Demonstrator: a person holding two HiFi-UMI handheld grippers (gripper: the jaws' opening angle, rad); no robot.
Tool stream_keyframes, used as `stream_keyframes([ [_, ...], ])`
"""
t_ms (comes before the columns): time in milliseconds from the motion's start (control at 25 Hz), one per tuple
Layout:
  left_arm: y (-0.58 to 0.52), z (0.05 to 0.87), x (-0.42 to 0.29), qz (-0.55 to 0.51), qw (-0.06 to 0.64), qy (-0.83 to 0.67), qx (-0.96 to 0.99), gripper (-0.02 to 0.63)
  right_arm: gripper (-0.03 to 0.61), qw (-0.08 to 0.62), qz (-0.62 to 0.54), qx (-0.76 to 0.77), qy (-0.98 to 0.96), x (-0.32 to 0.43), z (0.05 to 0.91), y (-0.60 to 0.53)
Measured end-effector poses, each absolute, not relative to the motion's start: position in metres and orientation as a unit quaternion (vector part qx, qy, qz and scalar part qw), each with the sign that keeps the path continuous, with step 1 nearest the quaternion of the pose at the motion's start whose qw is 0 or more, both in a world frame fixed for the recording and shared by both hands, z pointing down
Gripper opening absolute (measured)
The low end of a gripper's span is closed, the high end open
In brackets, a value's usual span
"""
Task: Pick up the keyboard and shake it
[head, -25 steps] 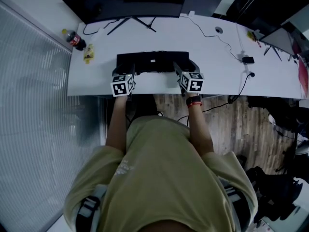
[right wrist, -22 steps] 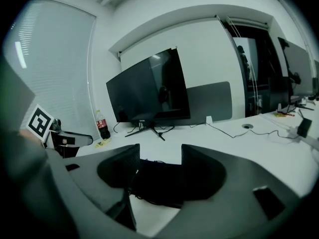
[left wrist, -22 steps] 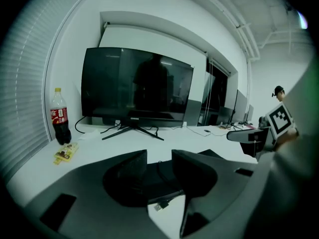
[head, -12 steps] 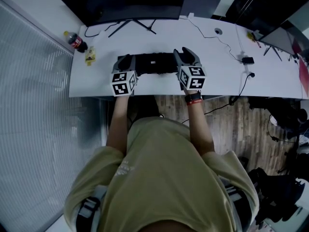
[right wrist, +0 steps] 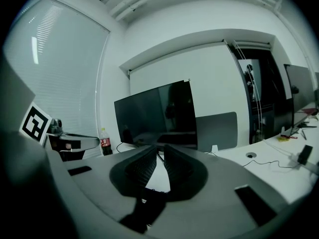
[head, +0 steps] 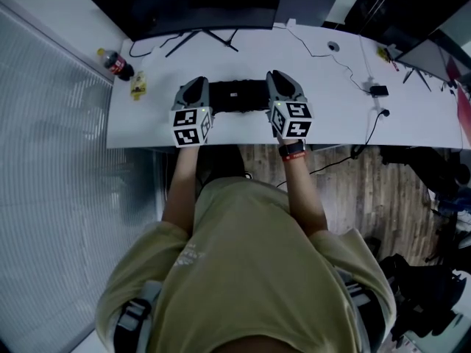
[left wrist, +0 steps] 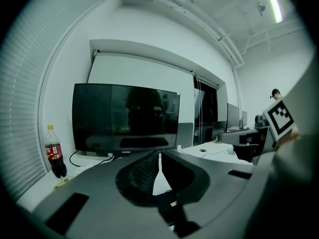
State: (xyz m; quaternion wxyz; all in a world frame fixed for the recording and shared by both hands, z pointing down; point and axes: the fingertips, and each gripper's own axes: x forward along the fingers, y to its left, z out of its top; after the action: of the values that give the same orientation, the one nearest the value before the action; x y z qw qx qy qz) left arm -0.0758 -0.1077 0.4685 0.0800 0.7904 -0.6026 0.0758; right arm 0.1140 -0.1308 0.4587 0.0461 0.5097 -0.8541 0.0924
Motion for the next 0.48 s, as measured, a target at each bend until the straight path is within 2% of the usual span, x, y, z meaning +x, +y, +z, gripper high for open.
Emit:
stream_keyframes([
  [280,-0.1103,0.4680,-0.0680,0.082,0.078,-0.597,0.794,0.020,0.029,0.046,0.091,0.513,-0.852,0.1150,0.4586,-0.1308],
  [480,-0.1114,0.4664,-0.0701,0.071,0.095,-0.590,0.798,0.020,0.025,0.043,0.098,0.509,-0.854,0.1088,0.4638,-0.1316],
])
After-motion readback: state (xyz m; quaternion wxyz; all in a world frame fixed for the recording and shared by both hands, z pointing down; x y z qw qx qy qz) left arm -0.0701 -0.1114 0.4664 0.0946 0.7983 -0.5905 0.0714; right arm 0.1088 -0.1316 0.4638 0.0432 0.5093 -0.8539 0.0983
